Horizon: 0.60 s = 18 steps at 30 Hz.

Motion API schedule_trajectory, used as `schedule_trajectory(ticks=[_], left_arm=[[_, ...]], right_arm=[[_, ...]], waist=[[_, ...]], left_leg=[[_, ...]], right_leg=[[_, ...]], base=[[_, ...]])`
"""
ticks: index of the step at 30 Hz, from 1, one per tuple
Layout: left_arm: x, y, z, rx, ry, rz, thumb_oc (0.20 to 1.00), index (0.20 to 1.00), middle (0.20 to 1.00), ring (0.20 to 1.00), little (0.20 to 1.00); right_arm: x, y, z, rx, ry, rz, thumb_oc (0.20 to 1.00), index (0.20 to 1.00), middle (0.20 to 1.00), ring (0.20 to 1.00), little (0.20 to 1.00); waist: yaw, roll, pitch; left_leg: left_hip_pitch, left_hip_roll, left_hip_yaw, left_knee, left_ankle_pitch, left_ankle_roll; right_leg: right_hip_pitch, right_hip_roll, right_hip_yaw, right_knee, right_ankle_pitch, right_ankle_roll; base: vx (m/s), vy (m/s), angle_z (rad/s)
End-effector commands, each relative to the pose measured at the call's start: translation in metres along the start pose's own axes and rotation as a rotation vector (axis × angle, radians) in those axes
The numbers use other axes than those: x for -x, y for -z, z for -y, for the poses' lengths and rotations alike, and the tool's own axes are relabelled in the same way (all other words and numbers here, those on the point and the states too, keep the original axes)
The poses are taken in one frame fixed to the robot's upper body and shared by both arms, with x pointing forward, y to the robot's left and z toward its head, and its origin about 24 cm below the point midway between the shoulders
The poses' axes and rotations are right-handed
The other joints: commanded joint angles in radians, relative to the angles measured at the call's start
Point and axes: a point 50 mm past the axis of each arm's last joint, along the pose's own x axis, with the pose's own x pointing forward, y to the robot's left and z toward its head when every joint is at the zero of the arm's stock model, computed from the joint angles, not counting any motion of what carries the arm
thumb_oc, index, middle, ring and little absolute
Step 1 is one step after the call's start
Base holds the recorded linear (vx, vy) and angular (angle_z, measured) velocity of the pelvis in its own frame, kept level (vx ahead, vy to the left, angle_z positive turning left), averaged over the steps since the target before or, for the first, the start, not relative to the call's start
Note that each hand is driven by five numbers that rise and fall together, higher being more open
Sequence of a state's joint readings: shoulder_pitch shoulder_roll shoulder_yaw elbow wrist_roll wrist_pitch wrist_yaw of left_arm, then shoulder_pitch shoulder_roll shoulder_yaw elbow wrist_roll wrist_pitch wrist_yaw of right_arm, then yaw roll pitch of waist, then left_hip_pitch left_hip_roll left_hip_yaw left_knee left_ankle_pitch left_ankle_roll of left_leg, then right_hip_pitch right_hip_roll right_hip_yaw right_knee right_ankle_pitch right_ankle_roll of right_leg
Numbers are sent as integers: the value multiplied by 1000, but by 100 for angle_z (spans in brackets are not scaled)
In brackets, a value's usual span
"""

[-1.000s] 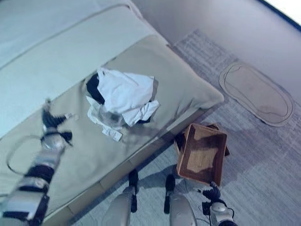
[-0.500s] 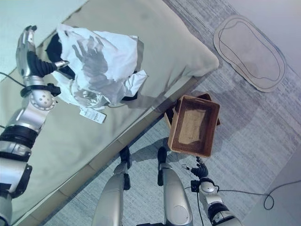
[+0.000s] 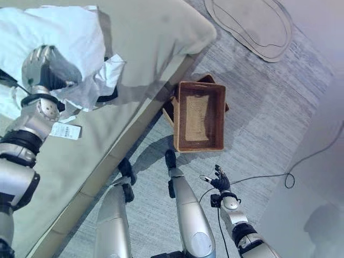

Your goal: Pick up clothes into the bucket

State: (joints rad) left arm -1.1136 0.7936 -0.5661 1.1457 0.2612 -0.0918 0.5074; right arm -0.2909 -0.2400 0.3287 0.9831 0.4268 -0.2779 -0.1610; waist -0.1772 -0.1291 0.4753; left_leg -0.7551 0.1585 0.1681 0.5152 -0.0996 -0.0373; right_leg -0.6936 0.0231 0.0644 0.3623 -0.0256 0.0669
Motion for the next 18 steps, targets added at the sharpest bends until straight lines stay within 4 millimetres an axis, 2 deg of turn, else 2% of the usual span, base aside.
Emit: schedule_trajectory(ticks=[1,4,5,6,10,13,17,18], left_arm=[[-9,10,-18,-14,-11,-45,1000,1000,1000,1000,1000],[-6,17,-13,-26,26,-80,1000,1000,1000,1000,1000],[-3,25,-7,-66,93,-124,821,821,821,821,821],[-5,26,-9,-97,105,-125,715,715,715,715,715],[-5,29,-8,-144,145,-142,200,200,200,200,200],[-4,29,-8,-117,142,-140,200,200,200,200,200],[-5,23,-12,8,97,-108,200,200,200,200,200],[-3,20,-16,157,51,-95,200,200,200,200,200]], right_arm=[[4,-2,4,-15,0,46,1000,1000,1000,1000,1000],[4,-4,2,-18,-10,51,1000,1000,1000,1000,1000],[3,-3,2,-10,-18,43,1000,1000,1000,1000,1000],[3,-3,1,-7,-25,44,1000,1000,1000,1000,1000],[4,-2,-2,-6,-55,36,1000,1000,1000,1000,1000],[5,-1,-2,1,-71,33,1000,1000,1000,1000,1000],[5,-5,0,-17,-68,55,1000,1000,1000,1000,1000],[6,-7,2,-31,-62,65,1000,1000,1000,1000,1000]], waist=[[12,-39,-6],[10,-48,-7],[8,-53,-7],[7,-56,-8],[9,-62,-6],[17,-56,-7],[34,-36,-10],[49,-17,-16]], left_leg=[[43,-45,7,185,-227,68],[31,-42,13,200,-235,73],[25,-40,17,207,-240,76],[24,-37,18,206,-241,76],[29,-30,21,214,-244,81],[59,-34,22,197,-243,82],[108,-50,22,145,-229,78],[146,-64,14,96,-213,72]], right_leg=[[29,-6,56,-149,70,64],[20,2,65,-153,77,65],[17,8,68,-159,83,65],[16,10,68,-164,86,66],[21,19,72,-167,90,65],[46,16,76,-174,88,66],[88,1,74,-198,90,69],[119,-14,65,-216,92,71]], base=[[-27,22,-21],[-30,9,-22],[-19,4,-19],[-22,4,-15],[-1,-6,-10],[5,5,-7],[0,0,0],[27,-41,2]])
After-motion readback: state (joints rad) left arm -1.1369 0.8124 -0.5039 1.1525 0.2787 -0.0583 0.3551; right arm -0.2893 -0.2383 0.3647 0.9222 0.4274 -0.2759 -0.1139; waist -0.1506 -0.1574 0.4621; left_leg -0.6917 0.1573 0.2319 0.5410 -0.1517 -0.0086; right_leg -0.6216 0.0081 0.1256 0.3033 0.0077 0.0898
